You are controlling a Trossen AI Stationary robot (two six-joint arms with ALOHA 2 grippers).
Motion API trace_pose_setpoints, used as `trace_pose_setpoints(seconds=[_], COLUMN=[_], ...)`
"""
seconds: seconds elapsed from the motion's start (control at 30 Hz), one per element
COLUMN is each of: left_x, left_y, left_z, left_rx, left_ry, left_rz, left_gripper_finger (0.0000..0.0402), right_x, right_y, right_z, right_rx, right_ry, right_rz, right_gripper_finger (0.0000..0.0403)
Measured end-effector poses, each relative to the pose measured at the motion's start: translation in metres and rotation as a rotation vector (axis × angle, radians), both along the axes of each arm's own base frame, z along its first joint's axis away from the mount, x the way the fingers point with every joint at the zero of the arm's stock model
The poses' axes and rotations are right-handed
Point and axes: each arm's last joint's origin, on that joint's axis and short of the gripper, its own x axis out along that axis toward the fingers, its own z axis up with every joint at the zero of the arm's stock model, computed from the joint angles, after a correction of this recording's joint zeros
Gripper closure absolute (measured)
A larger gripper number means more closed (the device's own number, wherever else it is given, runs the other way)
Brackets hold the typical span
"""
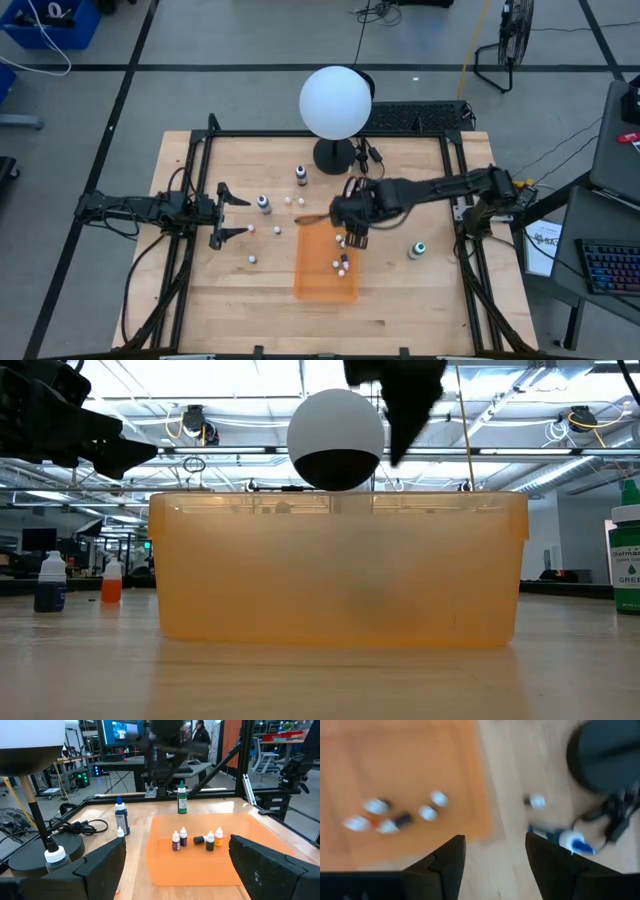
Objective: Pick & Place food coloring
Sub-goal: Put the large green food coloring bottle into the orange bin
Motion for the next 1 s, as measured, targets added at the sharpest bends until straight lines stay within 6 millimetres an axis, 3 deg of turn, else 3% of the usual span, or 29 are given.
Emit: trace_pose_setpoints(seconds=[0.13, 0.27, 0.4, 0.7, 0.83, 1.0], left_x=[0.0, 0.0, 0.0, 0.0, 0.0, 0.0], left_y=[0.0, 0.0, 0.0, 0.0, 0.0, 0.0], left_z=[0.0, 0.0, 0.0, 0.0, 0.0, 0.0], left_rx=[0.0, 0.0, 0.0, 0.0, 0.0, 0.0], left_ry=[0.0, 0.0, 0.0, 0.0, 0.0, 0.0], left_rz=[0.0, 0.0, 0.0, 0.0, 0.0, 0.0], left_gripper_finger=[0.005, 0.005, 0.005, 0.005, 0.005, 0.005], right_x=[-0.017, -0.045, -0.077, -0.14, -0.158, -0.165], right_y=[-0.029, -0.034, -0.026, 0.003, 0.013, 0.022], right_z=[-0.015, -0.018, -0.013, -0.018, -0.034, -0.056], right_rx=[0.115, 0.305, 0.394, 0.383, 0.396, 0.435], right_ry=[0.131, 0.299, 0.407, 0.344, 0.273, 0.203], right_rz=[-0.112, -0.313, -0.515, -0.634, -0.629, -0.598], right_gripper_finger=[0.0194, 0.0191, 0.0195, 0.0196, 0.0195, 0.0195])
